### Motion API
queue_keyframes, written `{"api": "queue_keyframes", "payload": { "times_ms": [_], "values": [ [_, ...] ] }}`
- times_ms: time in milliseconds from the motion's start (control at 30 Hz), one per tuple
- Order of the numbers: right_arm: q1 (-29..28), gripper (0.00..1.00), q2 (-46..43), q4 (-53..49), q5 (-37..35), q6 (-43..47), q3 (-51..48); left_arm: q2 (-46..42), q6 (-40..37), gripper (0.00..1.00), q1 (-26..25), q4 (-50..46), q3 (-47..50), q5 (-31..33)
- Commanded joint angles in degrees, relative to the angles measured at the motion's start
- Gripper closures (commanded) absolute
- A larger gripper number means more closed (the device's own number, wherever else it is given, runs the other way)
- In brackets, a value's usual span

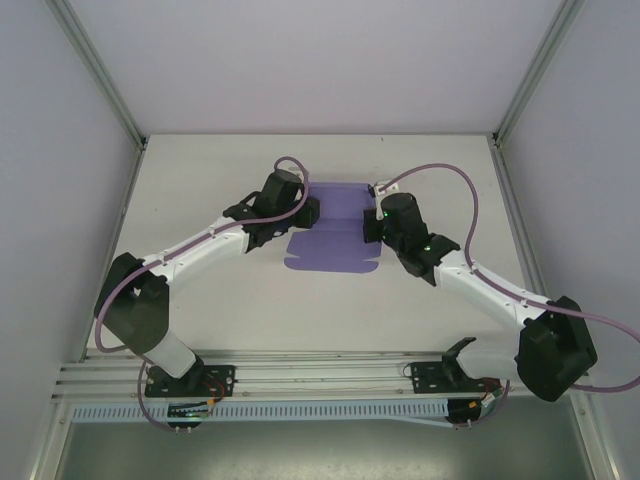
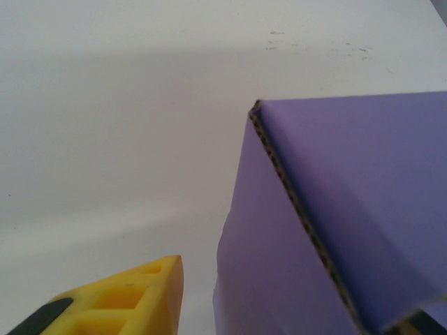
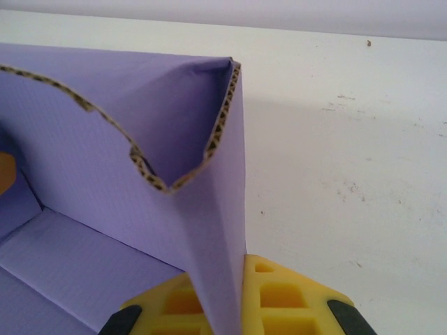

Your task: Assemble paper box

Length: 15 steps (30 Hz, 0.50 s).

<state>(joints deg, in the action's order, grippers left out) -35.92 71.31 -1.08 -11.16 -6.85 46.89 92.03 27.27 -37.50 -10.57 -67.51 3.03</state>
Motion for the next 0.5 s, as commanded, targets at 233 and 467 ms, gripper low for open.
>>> {"api": "queue_keyframes", "payload": {
  "times_ms": [233, 467],
  "values": [
    [0.78, 1.0, 0.5, 4.77, 2.41, -1.58, 2.03, 0.63, 1.13, 0.84, 0.01, 0.59, -0.47, 1.44],
    [0.68, 1.0, 2.74, 3.44, -2.58, -3.35, 2.61, 3.07, 2.25, 1.0, -0.36, -1.4, -3.76, 5.79]
  ]
}}
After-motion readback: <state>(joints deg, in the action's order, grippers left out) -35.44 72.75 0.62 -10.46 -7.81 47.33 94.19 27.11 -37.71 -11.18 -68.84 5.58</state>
